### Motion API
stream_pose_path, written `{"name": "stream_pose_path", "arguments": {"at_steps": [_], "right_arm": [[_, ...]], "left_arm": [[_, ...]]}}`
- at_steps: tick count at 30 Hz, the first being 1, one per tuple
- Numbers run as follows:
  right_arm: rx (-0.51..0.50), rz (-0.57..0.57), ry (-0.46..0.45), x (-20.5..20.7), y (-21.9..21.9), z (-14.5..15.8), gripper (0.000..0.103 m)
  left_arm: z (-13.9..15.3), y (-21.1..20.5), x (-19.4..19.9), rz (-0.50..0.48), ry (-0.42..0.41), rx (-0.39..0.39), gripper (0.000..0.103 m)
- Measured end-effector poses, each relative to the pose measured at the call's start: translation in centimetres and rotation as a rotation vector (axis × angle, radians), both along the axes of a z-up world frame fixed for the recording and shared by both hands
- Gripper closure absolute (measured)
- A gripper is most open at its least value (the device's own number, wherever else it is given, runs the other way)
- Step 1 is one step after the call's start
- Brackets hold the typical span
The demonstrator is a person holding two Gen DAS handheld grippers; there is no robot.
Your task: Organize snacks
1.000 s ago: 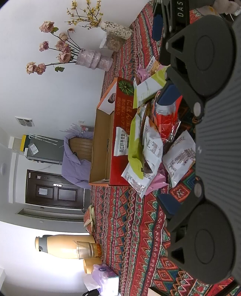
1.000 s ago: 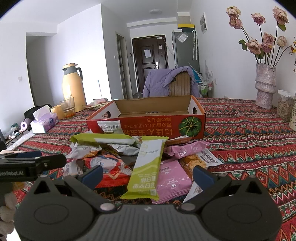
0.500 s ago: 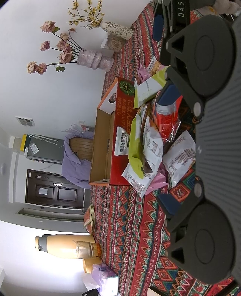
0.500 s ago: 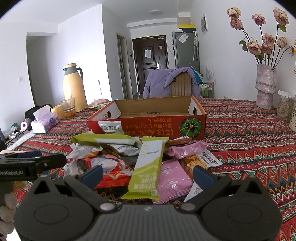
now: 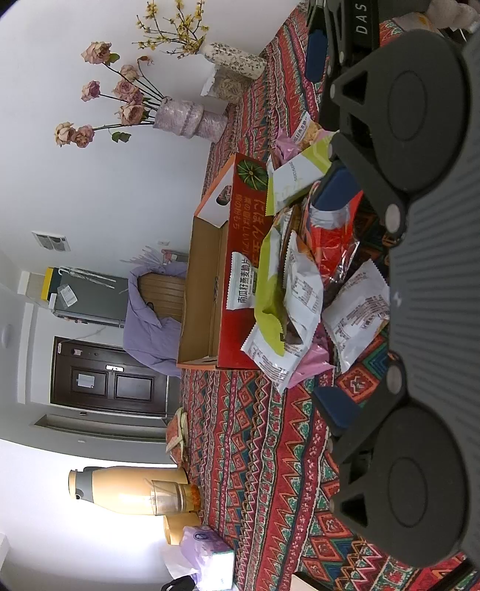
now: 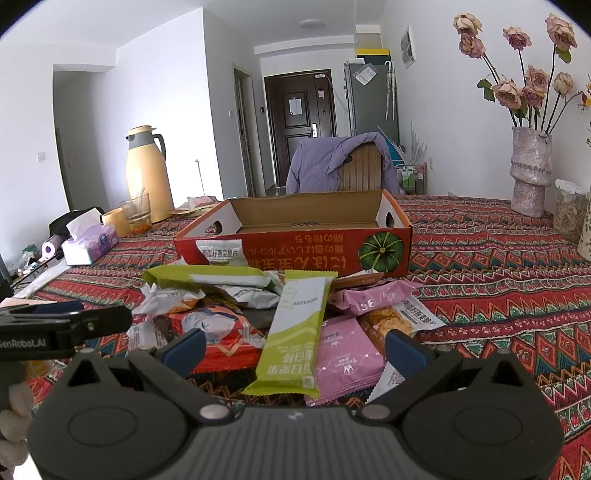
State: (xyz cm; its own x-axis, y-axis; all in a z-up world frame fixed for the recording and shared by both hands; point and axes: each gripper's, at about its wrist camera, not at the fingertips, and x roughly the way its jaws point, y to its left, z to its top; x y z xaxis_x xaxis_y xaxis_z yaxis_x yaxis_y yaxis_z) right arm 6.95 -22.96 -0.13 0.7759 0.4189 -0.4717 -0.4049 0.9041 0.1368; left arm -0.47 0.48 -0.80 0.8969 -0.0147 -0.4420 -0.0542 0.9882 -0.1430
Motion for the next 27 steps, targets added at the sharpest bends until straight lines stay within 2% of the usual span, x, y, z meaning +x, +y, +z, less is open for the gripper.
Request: {"name": "stream_pose_path", "arguments": {"at_steps": [14, 17, 21, 25, 27], "right_arm": [[-0.016, 0.000, 0.019, 0.5, 0.5, -0.6, 0.001], [-0.037, -0.005, 0.002, 0.9, 1.1, -0.4, 0.005], [-0.070, -0.015, -0.016, 1.9, 1.9, -0.2, 0.017], [-0.094, -0.018, 0.003, 3.5, 2.8, -0.4, 0.028], [-0.102, -0.020, 0.022, 4.3, 3.4, -0.5, 0.030]], "left_arm": [[-0.2, 0.2, 0.2, 0.007, 0.009, -0.002, 0.000], [-0.3, 0.2, 0.3, 0.012, 0.012, -0.001, 0.000], [-0.4, 0.4, 0.4, 0.021, 0.017, 0.003, 0.000], [-0.5, 0.5, 0.4, 0.032, 0.022, 0.003, 0.000], [-0.5, 0.6, 0.5, 0.037, 0.025, 0.005, 0.000]]}}
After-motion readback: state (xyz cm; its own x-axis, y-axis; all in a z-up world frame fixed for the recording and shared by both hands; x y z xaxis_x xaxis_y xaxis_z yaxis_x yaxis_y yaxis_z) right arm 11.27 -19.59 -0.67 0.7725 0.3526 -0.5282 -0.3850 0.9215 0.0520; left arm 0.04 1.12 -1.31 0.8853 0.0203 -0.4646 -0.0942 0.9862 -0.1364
